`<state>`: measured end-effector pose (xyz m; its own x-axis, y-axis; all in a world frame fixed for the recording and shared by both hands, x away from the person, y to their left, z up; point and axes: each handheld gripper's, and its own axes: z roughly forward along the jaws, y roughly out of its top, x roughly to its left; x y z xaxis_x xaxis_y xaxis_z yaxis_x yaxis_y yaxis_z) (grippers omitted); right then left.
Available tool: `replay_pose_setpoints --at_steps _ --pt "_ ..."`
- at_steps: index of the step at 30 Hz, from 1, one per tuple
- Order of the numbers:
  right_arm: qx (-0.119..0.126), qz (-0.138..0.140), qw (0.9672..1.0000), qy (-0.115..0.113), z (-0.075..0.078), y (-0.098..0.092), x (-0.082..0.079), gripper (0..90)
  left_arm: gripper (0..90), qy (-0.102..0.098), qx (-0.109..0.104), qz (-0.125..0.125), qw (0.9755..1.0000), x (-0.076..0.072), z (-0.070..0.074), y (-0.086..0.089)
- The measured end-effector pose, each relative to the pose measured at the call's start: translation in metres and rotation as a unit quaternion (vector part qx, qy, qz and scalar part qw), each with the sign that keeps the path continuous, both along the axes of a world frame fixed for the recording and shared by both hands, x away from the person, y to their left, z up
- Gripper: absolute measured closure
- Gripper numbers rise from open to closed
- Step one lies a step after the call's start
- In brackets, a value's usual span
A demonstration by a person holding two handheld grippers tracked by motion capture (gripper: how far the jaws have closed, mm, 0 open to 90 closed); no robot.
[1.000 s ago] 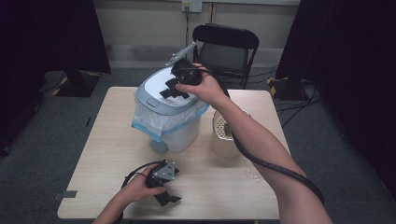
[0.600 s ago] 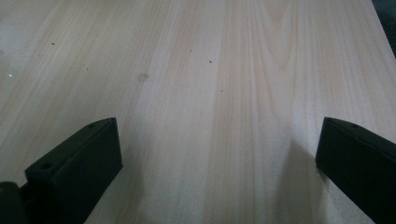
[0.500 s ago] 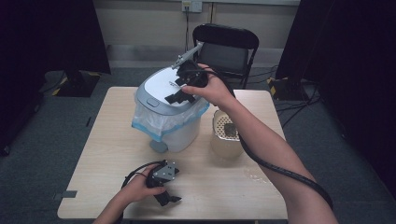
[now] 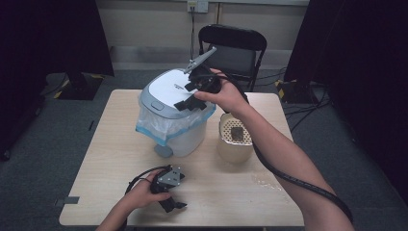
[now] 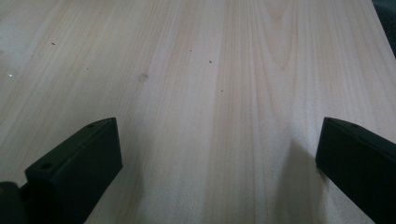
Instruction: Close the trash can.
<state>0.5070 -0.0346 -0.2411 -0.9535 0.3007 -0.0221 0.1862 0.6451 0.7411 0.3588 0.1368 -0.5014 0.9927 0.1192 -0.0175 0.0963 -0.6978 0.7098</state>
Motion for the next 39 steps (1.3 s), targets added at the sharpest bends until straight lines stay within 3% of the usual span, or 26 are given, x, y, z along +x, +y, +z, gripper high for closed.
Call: replay_pose_setpoints --at_steps 3,22,30,39 --pt "0.001 -0.001 1.0000 0.001 0.000 -0.005 -0.004 14.3 0.0 -0.008 0.001 0.001 1.0000 0.000 0.001 0.000" --pt "0.008 -0.002 1.0000 0.002 -0.005 -0.035 -0.022 14.4 0.0 -0.008 0.000 0.001 1.0000 0.000 0.000 0.000" --pt "-0.003 -0.001 1.0000 -0.008 -0.014 -0.053 -0.030 14.5 0.0 -0.008 0.005 0.001 1.0000 0.000 0.001 0.000" --pt "-0.001 0.000 1.0000 -0.002 -0.022 -0.064 -0.038 14.5 0.0 -0.008 0.005 0.001 1.0000 0.000 0.001 0.000"
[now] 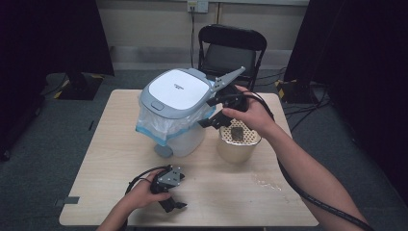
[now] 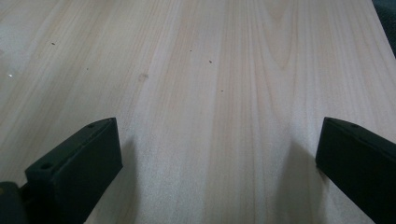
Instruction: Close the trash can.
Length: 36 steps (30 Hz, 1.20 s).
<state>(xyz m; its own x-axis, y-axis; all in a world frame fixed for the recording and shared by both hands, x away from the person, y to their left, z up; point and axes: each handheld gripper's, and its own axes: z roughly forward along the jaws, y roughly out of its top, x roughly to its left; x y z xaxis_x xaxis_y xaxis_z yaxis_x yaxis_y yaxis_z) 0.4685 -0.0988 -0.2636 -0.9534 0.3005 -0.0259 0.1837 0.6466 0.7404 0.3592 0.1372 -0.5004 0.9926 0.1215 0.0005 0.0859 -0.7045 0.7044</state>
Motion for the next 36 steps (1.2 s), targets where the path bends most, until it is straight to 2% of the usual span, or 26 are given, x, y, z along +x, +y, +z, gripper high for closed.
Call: replay_pose_setpoints --at_steps 11,16,17,28,29,36 --pt "-0.016 0.010 0.9998 -0.004 -0.021 -0.011 -0.010 14.5 0.0 -0.001 -0.001 0.001 1.0000 0.000 0.000 0.000" --pt "-0.018 0.009 0.9998 0.002 -0.031 -0.014 -0.013 14.5 0.0 -0.002 -0.002 0.002 1.0000 0.000 0.000 0.000" --pt "-0.017 0.008 0.9998 0.004 -0.033 -0.015 -0.013 14.5 0.0 -0.001 -0.013 0.003 0.9999 0.000 -0.002 -0.001" --pt "-0.013 0.008 0.9998 0.014 -0.055 -0.023 -0.019 14.5 0.0 -0.002 -0.013 0.002 0.9999 0.000 -0.002 -0.001" --pt "-0.015 0.007 0.9998 0.015 -0.057 -0.024 -0.020 14.5 0.0 -0.001 -0.005 0.001 1.0000 0.000 -0.001 0.000" --pt "-0.013 0.009 0.9996 0.023 -0.071 -0.029 -0.024 14.5 0.0 -0.001 -0.002 0.002 1.0000 0.000 -0.001 0.000"
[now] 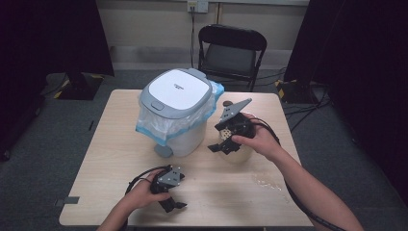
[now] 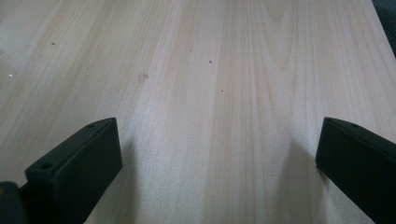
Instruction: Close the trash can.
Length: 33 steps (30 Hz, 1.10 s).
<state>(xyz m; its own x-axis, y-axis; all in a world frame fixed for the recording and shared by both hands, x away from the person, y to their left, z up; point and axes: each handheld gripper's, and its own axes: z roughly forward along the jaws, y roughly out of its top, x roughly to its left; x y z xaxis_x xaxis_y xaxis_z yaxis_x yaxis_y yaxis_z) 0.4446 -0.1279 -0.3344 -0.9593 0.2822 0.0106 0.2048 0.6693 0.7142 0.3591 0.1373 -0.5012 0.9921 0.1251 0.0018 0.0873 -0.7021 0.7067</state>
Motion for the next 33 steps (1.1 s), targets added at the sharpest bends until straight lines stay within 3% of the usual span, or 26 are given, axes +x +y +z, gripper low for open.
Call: replay_pose_setpoints --at_steps 1,10,11,33 --pt "0.000 0.000 1.0000 0.000 -0.002 0.000 -0.001 14.5 0.0 0.007 -0.003 -0.001 1.0000 0.000 -0.001 0.000" --pt "0.001 0.002 1.0000 0.007 -0.016 -0.004 -0.007 14.5 0.0 0.005 0.008 -0.002 1.0000 0.000 0.000 0.001" --pt "0.001 0.003 1.0000 0.008 -0.017 -0.004 -0.008 14.5 0.0 0.005 0.000 -0.003 1.0000 0.000 0.000 0.000" --pt "0.002 0.018 0.9996 0.024 -0.053 -0.009 -0.028 14.5 0.0 0.008 -0.005 -0.001 1.0000 0.000 -0.001 -0.001"
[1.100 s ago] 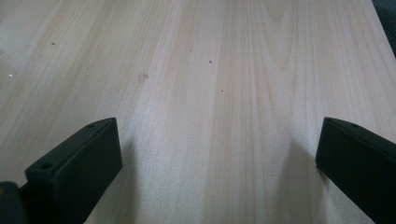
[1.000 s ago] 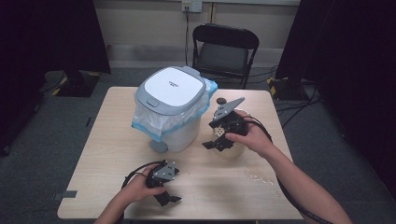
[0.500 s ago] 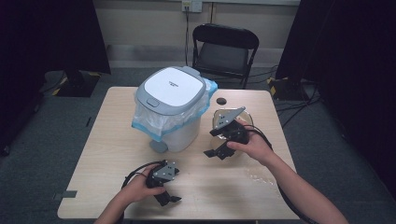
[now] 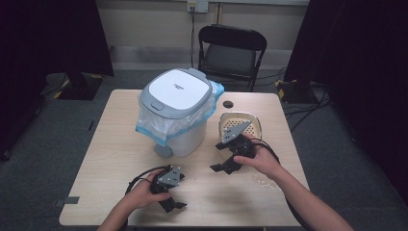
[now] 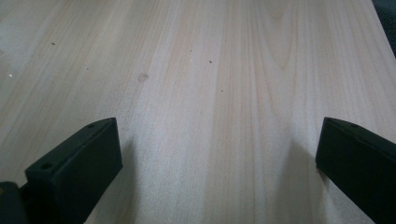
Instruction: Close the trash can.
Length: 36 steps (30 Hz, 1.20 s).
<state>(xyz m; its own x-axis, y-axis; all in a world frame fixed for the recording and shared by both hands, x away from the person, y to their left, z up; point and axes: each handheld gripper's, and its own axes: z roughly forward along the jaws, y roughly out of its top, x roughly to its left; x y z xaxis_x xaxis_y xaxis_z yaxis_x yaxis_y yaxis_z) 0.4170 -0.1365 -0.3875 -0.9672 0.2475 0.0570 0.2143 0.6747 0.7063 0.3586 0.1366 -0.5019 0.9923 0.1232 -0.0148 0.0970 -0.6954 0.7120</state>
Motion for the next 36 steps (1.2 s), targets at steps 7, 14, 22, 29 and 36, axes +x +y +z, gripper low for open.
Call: replay_pose_setpoints --at_steps 7,14,22,29,36 --pt "-0.004 0.003 1.0000 0.008 -0.014 -0.002 -0.005 14.5 0.0 0.000 0.000 0.000 1.0000 0.000 0.000 0.000" --pt "-0.001 0.004 1.0000 0.002 -0.020 -0.003 -0.010 14.5 0.0 0.000 0.000 0.000 1.0000 0.000 0.000 0.000" --pt "-0.006 0.018 0.9998 0.010 -0.027 -0.002 -0.019 14.5 0.0 0.000 0.000 0.000 1.0000 0.000 0.000 0.000" --pt "0.003 0.020 0.9995 0.024 -0.045 -0.001 -0.026 14.5 0.0 0.000 0.000 0.001 1.0000 0.000 0.000 0.000" --pt "-0.005 0.022 0.9989 0.042 -0.068 0.005 -0.029 14.5 0.0 0.000 0.000 0.001 1.0000 0.000 0.000 0.000"
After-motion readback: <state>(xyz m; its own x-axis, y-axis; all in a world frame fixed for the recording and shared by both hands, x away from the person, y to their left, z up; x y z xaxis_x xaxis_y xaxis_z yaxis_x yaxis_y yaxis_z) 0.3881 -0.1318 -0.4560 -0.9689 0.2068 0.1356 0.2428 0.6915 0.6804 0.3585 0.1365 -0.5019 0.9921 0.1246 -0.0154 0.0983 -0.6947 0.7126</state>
